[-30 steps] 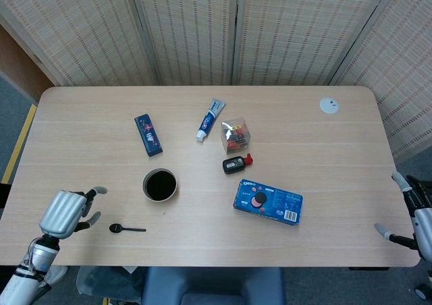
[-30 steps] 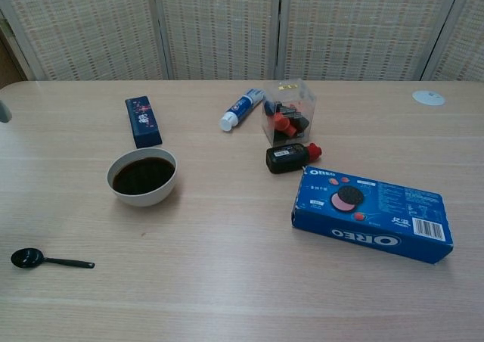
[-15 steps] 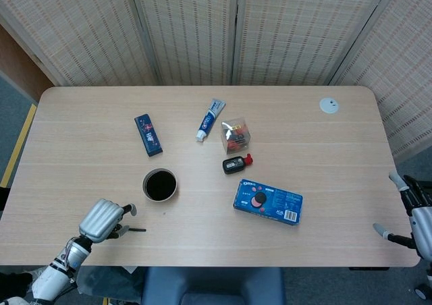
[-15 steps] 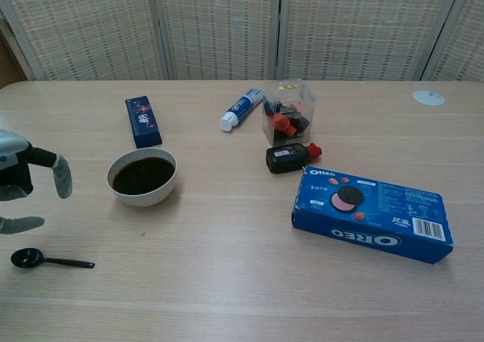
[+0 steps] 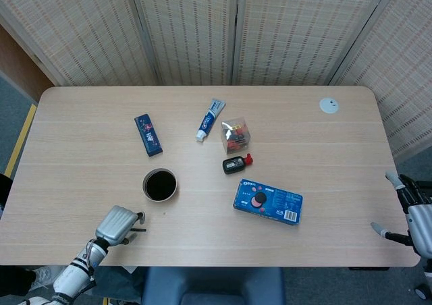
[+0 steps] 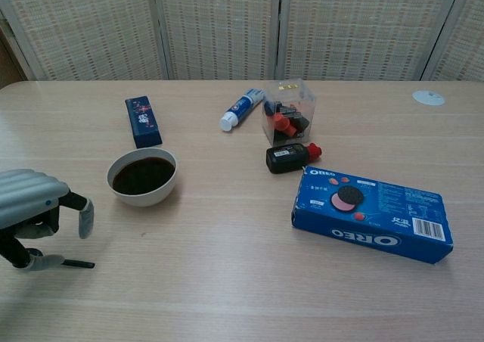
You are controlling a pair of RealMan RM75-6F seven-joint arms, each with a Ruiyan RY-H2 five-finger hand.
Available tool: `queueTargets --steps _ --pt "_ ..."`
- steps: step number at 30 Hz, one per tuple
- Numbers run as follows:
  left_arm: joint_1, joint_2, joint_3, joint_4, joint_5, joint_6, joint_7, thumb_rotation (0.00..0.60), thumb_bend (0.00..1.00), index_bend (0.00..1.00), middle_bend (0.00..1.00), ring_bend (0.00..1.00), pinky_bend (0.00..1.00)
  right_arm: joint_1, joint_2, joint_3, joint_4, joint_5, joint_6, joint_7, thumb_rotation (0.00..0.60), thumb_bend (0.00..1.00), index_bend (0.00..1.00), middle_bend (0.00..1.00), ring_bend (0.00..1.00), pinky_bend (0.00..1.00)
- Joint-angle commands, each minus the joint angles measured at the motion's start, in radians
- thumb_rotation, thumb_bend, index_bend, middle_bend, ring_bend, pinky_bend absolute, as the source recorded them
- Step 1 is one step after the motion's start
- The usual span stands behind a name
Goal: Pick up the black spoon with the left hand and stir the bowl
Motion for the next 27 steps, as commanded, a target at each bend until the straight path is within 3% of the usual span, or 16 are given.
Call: queueTargets --steps 1,17,27 --pt "-0.006 -0.031 -0.004 0.009 -0.033 -0.001 0.029 0.6 0.27 0.44 1.0 1.0 1.0 0.001 -0.001 0.001 0.004 0.001 -0.001 0.004 0.6 0.02 0.0 0.15 0.08 0.21" --pt "-0.022 -0.109 0.008 0.038 -0.188 0.041 0.245 0.6 0.27 0.47 1.0 1.0 1.0 0.004 -0.003 0.004 0.027 0.008 -0.004 0.03 0.6 0.02 0.0 0.15 0.08 0.21" --pt "-0.032 -0.116 0.012 0.031 -0.234 0.052 0.249 0.6 0.27 0.49 1.0 1.0 1.0 0.001 -0.003 0.003 0.029 0.012 -0.002 0.033 0.6 0.02 0.0 0.15 0.08 0.21"
